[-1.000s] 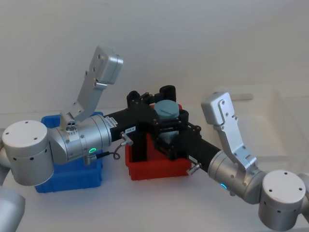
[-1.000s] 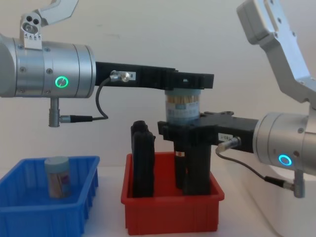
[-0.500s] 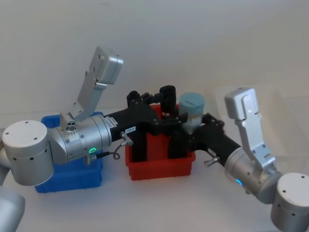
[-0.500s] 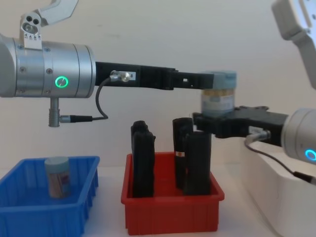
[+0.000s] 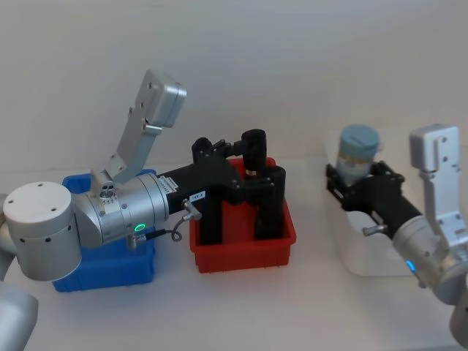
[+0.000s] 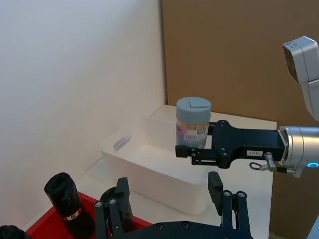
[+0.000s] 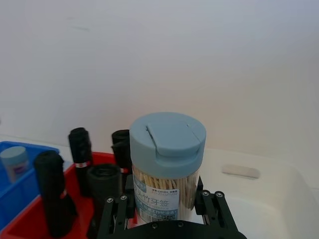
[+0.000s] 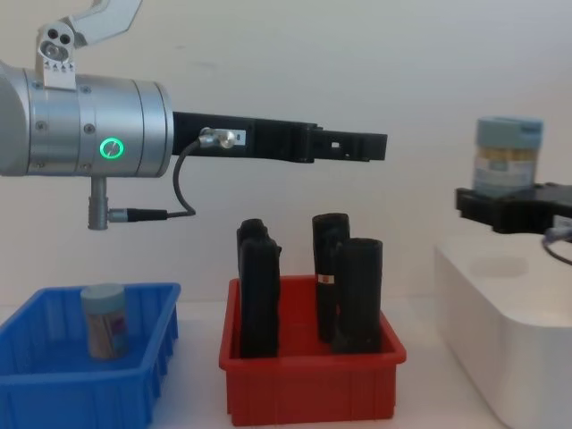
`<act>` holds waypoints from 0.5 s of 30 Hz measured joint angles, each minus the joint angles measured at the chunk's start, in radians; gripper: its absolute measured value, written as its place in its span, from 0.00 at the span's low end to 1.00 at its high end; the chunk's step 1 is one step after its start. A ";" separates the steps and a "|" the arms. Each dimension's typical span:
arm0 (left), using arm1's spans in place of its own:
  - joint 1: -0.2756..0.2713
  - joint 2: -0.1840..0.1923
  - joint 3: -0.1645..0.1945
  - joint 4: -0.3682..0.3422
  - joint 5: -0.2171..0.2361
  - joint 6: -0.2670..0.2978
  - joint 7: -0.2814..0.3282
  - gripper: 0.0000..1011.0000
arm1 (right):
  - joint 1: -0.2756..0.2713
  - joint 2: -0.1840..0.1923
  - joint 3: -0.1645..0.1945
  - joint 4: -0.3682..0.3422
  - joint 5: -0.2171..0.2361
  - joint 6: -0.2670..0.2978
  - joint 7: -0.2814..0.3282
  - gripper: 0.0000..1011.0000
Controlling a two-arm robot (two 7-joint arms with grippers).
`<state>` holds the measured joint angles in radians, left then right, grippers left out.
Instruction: Pick the cotton swabs from the blue box and place them into the white box.
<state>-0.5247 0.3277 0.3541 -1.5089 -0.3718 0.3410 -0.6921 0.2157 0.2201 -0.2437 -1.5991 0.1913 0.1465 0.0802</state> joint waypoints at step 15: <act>0.000 0.000 0.000 0.000 0.000 0.000 0.000 0.99 | 0.028 0.048 0.078 0.109 0.047 0.028 -0.102 0.63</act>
<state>-0.5247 0.3277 0.3541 -1.5089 -0.3718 0.3410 -0.6920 0.2438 0.2677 -0.1658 -1.4902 0.2383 0.1749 -0.0214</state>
